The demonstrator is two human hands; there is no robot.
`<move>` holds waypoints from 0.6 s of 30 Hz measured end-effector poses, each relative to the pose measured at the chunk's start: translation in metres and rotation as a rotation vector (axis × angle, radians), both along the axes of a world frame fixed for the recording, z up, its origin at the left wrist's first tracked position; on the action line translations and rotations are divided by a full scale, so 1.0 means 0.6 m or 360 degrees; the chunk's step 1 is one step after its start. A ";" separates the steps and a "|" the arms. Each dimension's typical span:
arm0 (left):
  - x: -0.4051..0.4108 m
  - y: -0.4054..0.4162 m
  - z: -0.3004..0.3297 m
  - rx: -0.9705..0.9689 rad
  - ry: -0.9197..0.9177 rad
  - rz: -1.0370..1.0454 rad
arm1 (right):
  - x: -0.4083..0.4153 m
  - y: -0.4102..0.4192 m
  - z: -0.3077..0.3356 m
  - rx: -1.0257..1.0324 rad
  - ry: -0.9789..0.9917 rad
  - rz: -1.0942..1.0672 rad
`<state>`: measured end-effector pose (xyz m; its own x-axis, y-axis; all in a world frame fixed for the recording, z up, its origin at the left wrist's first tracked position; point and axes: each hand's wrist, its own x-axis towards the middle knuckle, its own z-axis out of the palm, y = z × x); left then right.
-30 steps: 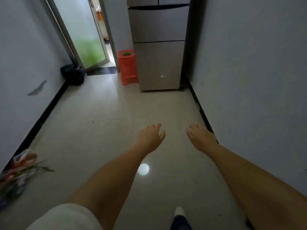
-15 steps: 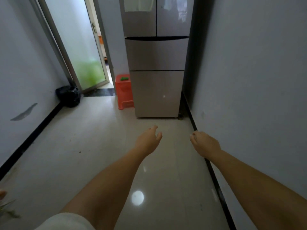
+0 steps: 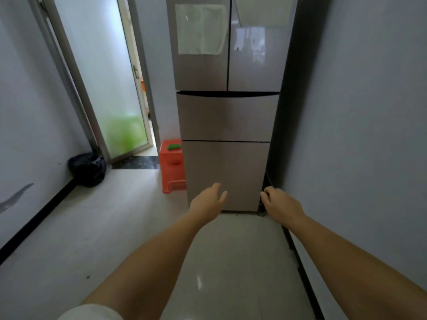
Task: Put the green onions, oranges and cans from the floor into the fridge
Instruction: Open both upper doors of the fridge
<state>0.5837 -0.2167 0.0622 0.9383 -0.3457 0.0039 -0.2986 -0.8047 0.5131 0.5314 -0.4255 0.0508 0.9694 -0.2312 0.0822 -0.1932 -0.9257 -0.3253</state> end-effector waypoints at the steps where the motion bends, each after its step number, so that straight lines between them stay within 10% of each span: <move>1: 0.046 -0.006 0.011 0.0020 -0.0008 -0.0011 | 0.043 -0.006 0.009 0.0013 -0.0026 -0.0019; 18: 0.629 -0.276 0.070 -0.0191 -0.0011 -0.0101 | 0.623 -0.207 0.079 0.0713 0.0103 -0.0061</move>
